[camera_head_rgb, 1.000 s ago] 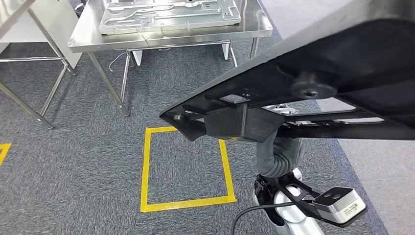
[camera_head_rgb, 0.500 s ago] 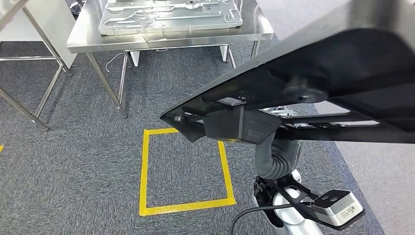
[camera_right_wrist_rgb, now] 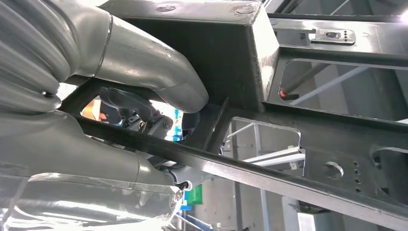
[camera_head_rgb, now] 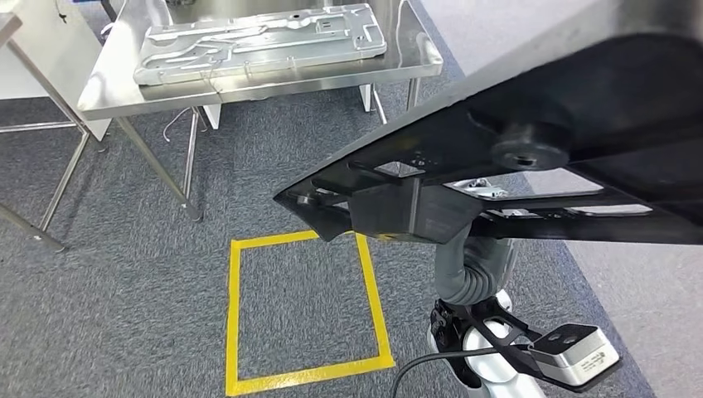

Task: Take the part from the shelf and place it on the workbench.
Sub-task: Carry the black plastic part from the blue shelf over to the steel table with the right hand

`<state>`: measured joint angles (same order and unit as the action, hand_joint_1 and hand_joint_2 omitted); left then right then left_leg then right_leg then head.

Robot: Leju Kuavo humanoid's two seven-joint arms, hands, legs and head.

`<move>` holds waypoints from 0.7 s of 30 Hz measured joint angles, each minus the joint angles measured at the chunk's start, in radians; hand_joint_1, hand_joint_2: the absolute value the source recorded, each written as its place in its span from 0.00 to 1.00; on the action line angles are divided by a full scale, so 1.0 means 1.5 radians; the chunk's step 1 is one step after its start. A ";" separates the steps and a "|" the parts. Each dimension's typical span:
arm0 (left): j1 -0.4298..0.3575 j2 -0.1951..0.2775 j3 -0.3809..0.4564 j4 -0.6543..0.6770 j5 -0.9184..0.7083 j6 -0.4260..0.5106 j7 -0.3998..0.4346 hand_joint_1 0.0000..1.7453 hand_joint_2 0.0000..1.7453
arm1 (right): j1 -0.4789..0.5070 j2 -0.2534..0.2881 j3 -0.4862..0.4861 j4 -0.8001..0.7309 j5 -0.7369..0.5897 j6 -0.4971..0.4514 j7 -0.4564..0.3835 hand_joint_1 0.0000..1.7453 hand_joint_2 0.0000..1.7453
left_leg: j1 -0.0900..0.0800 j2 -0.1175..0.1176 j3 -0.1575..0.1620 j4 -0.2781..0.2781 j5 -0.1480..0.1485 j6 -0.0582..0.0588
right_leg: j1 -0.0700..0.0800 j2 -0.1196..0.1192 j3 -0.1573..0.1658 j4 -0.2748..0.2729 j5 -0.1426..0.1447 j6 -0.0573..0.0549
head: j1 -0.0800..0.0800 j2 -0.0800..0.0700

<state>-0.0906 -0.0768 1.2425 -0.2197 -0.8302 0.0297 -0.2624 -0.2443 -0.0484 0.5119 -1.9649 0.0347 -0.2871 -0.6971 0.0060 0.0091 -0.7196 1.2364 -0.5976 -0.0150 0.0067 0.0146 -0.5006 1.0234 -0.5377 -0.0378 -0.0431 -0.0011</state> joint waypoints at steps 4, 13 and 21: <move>0.003 0.002 0.000 0.000 0.000 0.002 0.002 0.00 1.00 | 0.001 0.000 0.000 0.001 0.000 0.001 0.000 1.00 1.00 | -0.015 -0.009 0.018 -0.114 0.134 0.026 | 0.004 0.006 0.041 -0.005 -0.035 0.007 | 0.000 0.000; -0.001 0.002 0.000 0.000 0.002 0.002 0.003 0.00 1.00 | -0.005 0.000 0.001 0.015 0.009 -0.006 0.000 1.00 1.00 | -0.003 -0.017 0.116 -0.166 0.092 0.036 | -0.009 -0.002 -0.096 0.170 -0.069 0.044 | 0.000 0.000; -0.001 0.000 0.000 0.000 0.003 0.000 0.001 0.00 1.00 | -0.002 0.000 0.002 0.044 0.023 -0.023 0.005 1.00 1.00 | 0.004 -0.041 0.187 -0.159 0.026 0.009 | -0.015 0.000 -0.116 0.009 0.097 0.037 | 0.000 0.000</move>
<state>-0.0923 -0.0762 1.2428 -0.2197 -0.8254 0.0295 -0.2604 -0.2472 -0.0484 0.5152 -1.8995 0.0696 -0.3219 -0.6897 0.0126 -0.0526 -0.4387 0.9985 -0.5591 -0.0019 -0.0162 0.0145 -0.6746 1.0364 -0.3929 0.0178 -0.0438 -0.0010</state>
